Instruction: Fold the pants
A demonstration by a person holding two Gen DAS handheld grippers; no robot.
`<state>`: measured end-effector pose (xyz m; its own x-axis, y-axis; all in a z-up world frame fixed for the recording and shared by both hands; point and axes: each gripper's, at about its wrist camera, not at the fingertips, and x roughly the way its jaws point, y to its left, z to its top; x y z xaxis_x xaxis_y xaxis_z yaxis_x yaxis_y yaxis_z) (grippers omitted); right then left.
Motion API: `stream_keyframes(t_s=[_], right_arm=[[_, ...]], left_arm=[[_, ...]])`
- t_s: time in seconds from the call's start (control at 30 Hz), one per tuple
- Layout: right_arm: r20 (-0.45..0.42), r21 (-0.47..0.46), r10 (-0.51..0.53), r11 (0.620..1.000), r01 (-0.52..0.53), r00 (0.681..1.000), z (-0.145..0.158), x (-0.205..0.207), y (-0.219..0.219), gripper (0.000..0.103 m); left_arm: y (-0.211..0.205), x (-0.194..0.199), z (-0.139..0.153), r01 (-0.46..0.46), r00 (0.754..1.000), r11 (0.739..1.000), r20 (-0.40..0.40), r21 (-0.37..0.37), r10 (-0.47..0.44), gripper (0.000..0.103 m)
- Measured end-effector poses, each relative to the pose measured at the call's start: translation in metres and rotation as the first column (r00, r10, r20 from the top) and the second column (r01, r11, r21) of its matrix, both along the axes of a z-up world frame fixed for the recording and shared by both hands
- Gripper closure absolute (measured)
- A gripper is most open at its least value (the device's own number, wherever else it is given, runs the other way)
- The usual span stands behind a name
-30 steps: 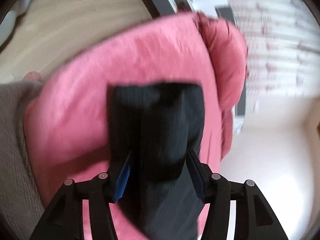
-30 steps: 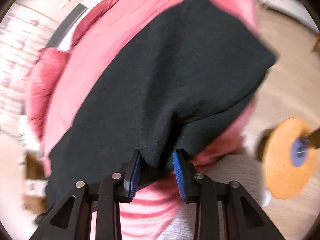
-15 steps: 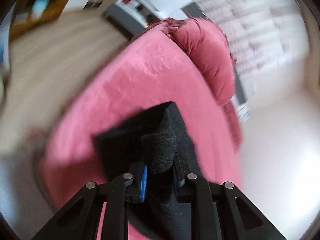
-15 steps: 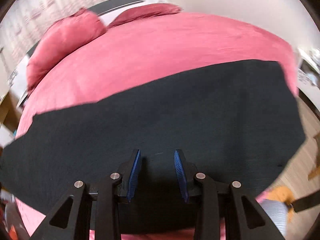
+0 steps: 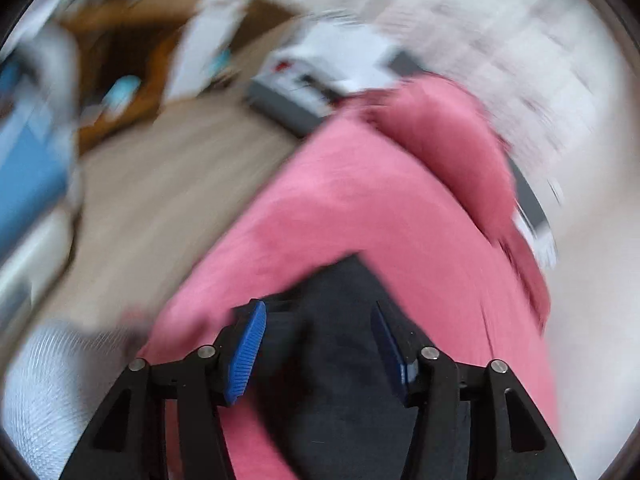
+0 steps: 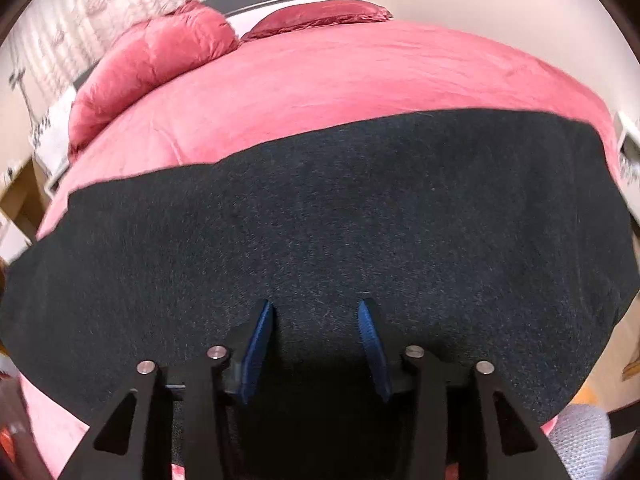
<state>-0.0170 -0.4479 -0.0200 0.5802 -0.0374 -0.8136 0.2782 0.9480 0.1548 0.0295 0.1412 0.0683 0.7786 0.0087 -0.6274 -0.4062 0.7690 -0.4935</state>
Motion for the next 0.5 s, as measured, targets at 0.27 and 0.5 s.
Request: stream_keyframes(t_s=[0.27, 0.5], right_arm=[[0.069, 0.036, 0.074, 0.996, -0.077, 0.995, 0.045, 0.026, 0.026, 0.053], [0.131, 0.111, 0.44, 0.884, -0.455, 0.888, 0.095, 0.116, 0.083, 0.053]], left_arm=[[-0.16, 0.076, -0.048, 0.569, 0.815, 0.813, -0.22, 0.125, -0.537, 0.033], [-0.2, 0.05, -0.091, 0.656, 0.747, 0.634, -0.23, 0.41, -0.624, 0.01]])
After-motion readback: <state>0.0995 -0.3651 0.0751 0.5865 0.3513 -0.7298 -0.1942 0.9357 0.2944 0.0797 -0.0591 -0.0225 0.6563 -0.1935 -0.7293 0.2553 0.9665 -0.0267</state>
